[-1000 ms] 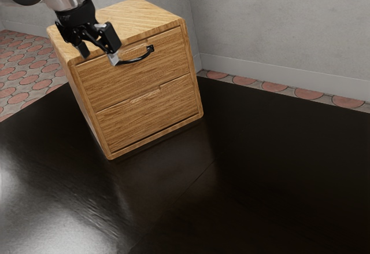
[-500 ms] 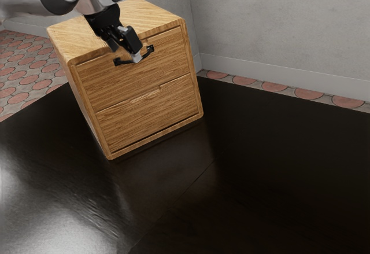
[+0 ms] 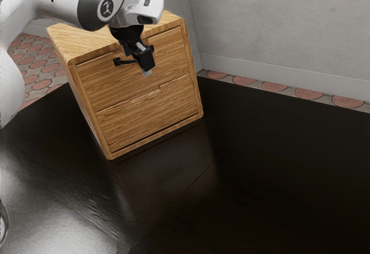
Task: Pull the drawer handle with one arm to open the drawer
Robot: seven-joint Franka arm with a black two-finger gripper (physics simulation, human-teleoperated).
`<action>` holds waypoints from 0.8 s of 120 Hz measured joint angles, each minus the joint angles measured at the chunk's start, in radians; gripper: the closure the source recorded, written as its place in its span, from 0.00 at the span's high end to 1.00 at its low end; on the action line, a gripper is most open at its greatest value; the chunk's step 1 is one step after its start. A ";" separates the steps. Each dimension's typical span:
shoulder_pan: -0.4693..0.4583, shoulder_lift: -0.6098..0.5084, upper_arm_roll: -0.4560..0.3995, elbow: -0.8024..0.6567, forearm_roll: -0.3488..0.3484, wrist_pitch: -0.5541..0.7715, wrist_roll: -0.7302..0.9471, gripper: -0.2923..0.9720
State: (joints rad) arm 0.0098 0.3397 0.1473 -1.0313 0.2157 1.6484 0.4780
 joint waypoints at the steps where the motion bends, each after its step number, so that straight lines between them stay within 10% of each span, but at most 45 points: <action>1: 0.000 0.001 0.000 0.000 0.000 0.000 0.001 0.75; 96: 0.028 0.044 0.006 0.016 0.005 0.044 0.061 0.65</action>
State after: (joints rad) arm 0.0379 0.3840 0.1532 -1.0157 0.2206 1.6922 0.5388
